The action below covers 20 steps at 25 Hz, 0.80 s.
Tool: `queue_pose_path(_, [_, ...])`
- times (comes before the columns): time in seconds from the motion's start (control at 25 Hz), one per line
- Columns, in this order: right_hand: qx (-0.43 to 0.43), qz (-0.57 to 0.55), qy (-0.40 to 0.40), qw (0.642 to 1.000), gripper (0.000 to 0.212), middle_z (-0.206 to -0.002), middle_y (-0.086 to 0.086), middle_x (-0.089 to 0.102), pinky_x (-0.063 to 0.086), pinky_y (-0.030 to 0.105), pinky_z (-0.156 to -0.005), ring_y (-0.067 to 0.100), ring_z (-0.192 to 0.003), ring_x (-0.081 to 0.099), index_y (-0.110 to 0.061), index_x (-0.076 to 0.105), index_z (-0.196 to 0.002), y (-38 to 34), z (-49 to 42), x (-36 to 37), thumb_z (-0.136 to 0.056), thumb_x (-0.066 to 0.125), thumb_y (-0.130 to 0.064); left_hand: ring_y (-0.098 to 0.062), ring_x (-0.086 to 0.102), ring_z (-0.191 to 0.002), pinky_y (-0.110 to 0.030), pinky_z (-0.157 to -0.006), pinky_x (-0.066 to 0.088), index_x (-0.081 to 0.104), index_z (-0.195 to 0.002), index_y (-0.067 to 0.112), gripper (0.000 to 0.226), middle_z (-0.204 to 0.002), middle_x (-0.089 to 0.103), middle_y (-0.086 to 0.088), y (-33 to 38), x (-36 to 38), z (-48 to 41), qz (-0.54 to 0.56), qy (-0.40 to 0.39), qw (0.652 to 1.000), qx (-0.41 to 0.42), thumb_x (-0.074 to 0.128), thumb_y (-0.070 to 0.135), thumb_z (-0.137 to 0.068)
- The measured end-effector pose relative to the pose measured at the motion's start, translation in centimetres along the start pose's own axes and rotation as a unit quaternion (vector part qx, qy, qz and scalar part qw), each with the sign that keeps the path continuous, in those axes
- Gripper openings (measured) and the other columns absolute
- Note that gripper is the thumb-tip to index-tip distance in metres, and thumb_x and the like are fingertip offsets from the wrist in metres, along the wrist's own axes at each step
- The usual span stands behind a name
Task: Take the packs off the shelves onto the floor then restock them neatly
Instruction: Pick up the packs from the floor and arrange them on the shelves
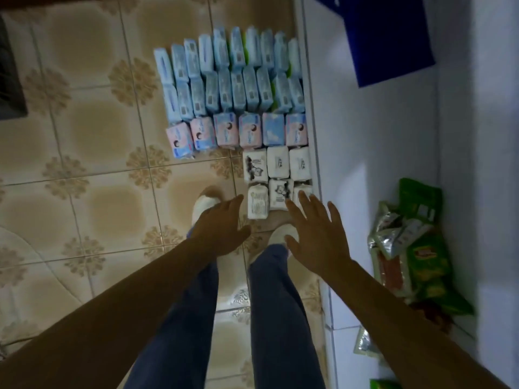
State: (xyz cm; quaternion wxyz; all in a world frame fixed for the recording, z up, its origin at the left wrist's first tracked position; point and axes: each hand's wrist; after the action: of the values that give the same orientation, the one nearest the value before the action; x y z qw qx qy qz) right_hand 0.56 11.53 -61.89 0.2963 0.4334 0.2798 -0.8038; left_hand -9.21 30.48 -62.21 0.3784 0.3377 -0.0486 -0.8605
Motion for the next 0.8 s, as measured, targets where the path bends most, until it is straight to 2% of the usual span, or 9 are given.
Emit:
queue_pose_path(0.12, [0.048,-0.028,-0.025,0.998,0.065,-0.147,0.016,0.042,0.034,0.054,-0.107,0.036,-0.133,0.043,-0.014,0.047,-0.139,2.0,-6.5,8.0,-0.082,0.070,-0.035,-0.028,0.051,-0.123,-0.036,-0.098,0.041,0.037,-0.142,0.015,0.054,-0.137,0.052,-0.009,-2.3,5.1,-8.8,0.030,-0.073,0.996,-0.040,0.045,0.044,-0.098])
queue_pose_path(0.2, [0.073,-0.046,-0.064,0.994,0.065,-0.152,0.014,0.034,0.033,0.050,-0.109,0.033,-0.135,0.039,-0.014,0.037,-0.144,3.1,-10.3,12.6,-0.088,0.062,-0.037,-0.028,0.054,-0.118,-0.035,-0.094,0.043,0.043,-0.136,0.013,0.050,-0.132,0.056,-0.010,-3.7,8.6,-14.1,0.039,-0.093,0.992,-0.074,0.041,0.047,-0.098])
queue_pose_path(0.28, [0.090,-0.056,-0.088,0.990,0.069,-0.152,0.014,0.031,0.034,0.045,-0.107,0.032,-0.133,0.040,-0.015,0.029,-0.147,3.8,-13.4,17.3,-0.090,0.059,-0.040,-0.029,0.056,-0.116,-0.036,-0.090,0.045,0.040,-0.136,0.009,0.055,-0.131,0.056,-0.012,-4.6,12.1,-18.6,0.089,-0.096,0.984,-0.123,0.044,0.048,-0.097])
queue_pose_path(0.36, [0.123,-0.055,-0.079,0.988,0.076,-0.151,0.017,0.030,0.036,0.045,-0.105,0.034,-0.134,0.037,-0.013,0.026,-0.147,4.0,-15.6,21.4,-0.087,0.063,-0.042,-0.032,0.057,-0.114,-0.039,-0.090,0.050,0.030,-0.140,0.008,0.068,-0.132,0.054,-0.015,-4.7,15.2,-22.0,0.199,-0.078,0.960,-0.183,0.056,0.047,-0.092])
queue_pose_path(0.44, [0.166,-0.065,-0.041,0.983,0.081,-0.151,0.021,0.028,0.038,0.047,-0.105,0.039,-0.135,0.034,-0.012,0.029,-0.146,3.8,-16.8,24.8,-0.082,0.070,-0.041,-0.034,0.053,-0.120,-0.040,-0.094,0.047,0.020,-0.144,0.008,0.084,-0.137,0.048,-0.016,-4.5,17.9,-24.4,0.309,-0.048,0.920,-0.235,0.066,0.047,-0.085])
queue_pose_path(0.56, [0.222,-0.123,0.058,0.966,0.076,-0.150,0.020,0.030,0.043,0.050,-0.101,0.039,-0.134,0.036,-0.013,0.037,-0.142,3.4,-17.6,28.4,-0.079,0.074,-0.033,-0.028,0.055,-0.114,-0.034,-0.082,0.045,0.025,-0.140,0.010,0.081,-0.134,0.050,-0.012,-4.8,20.5,-26.4,0.417,0.002,0.871,-0.259,0.071,0.044,-0.082])
queue_pose_path(0.68, [0.251,-0.172,0.127,0.944,0.072,-0.150,0.018,0.030,0.043,0.053,-0.102,0.038,-0.136,0.033,-0.014,0.039,-0.139,2.7,-18.0,30.2,-0.078,0.074,-0.028,-0.020,0.055,-0.102,-0.028,-0.076,0.040,0.032,-0.134,0.010,0.072,-0.127,0.054,-0.008,-5.5,21.3,-26.5,0.420,0.043,0.874,-0.240,0.069,0.045,-0.084])
queue_pose_path(0.8, [0.321,-0.269,0.163,0.893,0.072,-0.145,0.016,0.033,0.046,0.049,-0.100,0.035,-0.130,0.038,-0.011,0.040,-0.137,1.8,-18.5,29.8,-0.075,0.076,-0.015,-0.027,0.058,-0.111,-0.033,-0.082,0.046,0.034,-0.134,0.011,0.065,-0.126,0.056,-0.009,-6.3,20.7,-25.6,0.398,0.035,0.886,-0.237,0.066,0.043,-0.087])
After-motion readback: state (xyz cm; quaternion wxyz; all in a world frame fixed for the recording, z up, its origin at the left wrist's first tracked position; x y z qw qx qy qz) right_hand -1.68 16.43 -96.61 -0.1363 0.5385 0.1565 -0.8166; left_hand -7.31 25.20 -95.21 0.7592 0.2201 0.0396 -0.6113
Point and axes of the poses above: each hand's wrist, its own z-axis away from the middle knuckle, its own x-axis out of the palm, y = z × x
